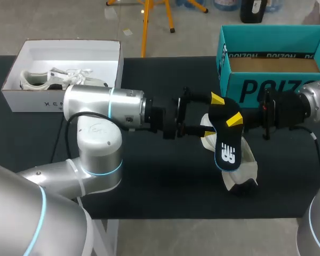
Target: Take the shoe out of the shoebox, open the shoe tongue, remove and reinsert the insole, then place the shoe into the shoebox
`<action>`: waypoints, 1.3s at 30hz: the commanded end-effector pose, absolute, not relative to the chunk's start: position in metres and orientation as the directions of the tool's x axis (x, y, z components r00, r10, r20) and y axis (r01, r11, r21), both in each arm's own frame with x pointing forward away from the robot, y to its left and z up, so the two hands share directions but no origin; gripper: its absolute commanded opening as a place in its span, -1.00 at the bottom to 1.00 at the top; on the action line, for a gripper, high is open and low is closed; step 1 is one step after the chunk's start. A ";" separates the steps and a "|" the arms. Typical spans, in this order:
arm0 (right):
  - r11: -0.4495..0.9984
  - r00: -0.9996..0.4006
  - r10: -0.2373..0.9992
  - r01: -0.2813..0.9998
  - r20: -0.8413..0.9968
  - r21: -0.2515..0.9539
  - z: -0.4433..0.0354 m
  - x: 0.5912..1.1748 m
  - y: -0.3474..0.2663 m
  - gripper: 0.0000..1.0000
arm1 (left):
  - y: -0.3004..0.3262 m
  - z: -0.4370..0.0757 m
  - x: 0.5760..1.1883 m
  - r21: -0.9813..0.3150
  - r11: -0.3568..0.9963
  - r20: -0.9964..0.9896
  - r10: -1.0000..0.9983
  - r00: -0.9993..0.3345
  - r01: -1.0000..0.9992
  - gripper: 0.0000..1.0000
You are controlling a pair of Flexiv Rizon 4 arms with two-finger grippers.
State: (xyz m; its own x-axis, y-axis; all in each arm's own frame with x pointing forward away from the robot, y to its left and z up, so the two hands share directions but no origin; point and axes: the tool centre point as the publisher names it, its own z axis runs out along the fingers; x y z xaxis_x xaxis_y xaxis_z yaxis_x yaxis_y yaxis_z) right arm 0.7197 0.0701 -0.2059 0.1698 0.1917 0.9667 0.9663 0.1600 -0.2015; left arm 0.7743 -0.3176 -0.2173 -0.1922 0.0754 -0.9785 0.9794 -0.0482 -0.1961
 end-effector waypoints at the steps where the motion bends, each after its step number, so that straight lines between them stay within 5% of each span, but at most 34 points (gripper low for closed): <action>1: 0.157 0.170 0.193 0.967 0.966 -0.202 -0.206 0.719 0.071 -1.00 | -0.325 -0.216 0.776 -0.185 -0.043 -0.981 0.070 -0.182 0.982 1.00; 2: 0.157 0.170 0.193 0.967 0.966 -0.202 -0.206 0.719 0.071 -1.00 | -0.326 -0.216 0.774 -0.178 -0.040 -0.982 0.078 -0.175 0.983 0.67; 3: 0.157 0.170 0.193 0.967 0.966 -0.202 -0.206 0.719 0.071 -1.00 | -0.326 -0.216 0.774 -0.181 -0.040 -0.981 0.079 -0.178 0.983 0.63; 4: 0.157 0.170 0.193 0.967 0.966 -0.202 -0.206 0.719 0.071 -1.00 | -0.326 -0.216 0.773 -0.188 -0.043 -0.980 0.072 -0.184 0.981 0.96; 5: 0.157 0.170 0.193 0.967 0.966 -0.202 -0.206 0.719 0.071 -1.00 | -0.324 -0.217 0.771 -0.185 -0.040 -0.981 0.074 -0.182 0.982 1.00; 16: 0.157 0.170 0.193 0.967 0.966 -0.202 -0.206 0.719 0.071 -1.00 | -0.306 -0.218 0.762 -0.172 0.000 -0.982 0.075 -0.172 0.985 1.00; 18: 0.157 0.170 0.193 0.967 0.966 -0.202 -0.206 0.719 0.071 -1.00 | -0.305 -0.220 0.762 -0.173 0.009 -0.982 0.079 -0.173 0.985 0.87; 24: 0.157 0.170 0.193 0.967 0.966 -0.202 -0.206 0.719 0.071 -1.00 | -0.305 -0.222 0.765 -0.160 0.019 -0.984 0.082 -0.161 0.987 -0.20; 30: 0.157 0.170 0.193 0.967 0.966 -0.202 -0.206 0.719 0.071 -1.00 | -0.313 -0.223 0.767 -0.153 0.001 -0.985 0.075 -0.153 0.988 -0.80; 32: 0.157 0.170 0.193 0.967 0.966 -0.202 -0.206 0.719 0.071 -1.00 | -0.315 -0.223 0.766 -0.150 -0.004 -0.986 0.076 -0.150 0.989 -0.96; 39: 0.157 0.170 0.193 0.967 0.966 -0.202 -0.206 0.719 0.071 -1.00 | -0.318 -0.223 0.767 -0.151 -0.008 -0.986 0.073 -0.150 0.988 -1.00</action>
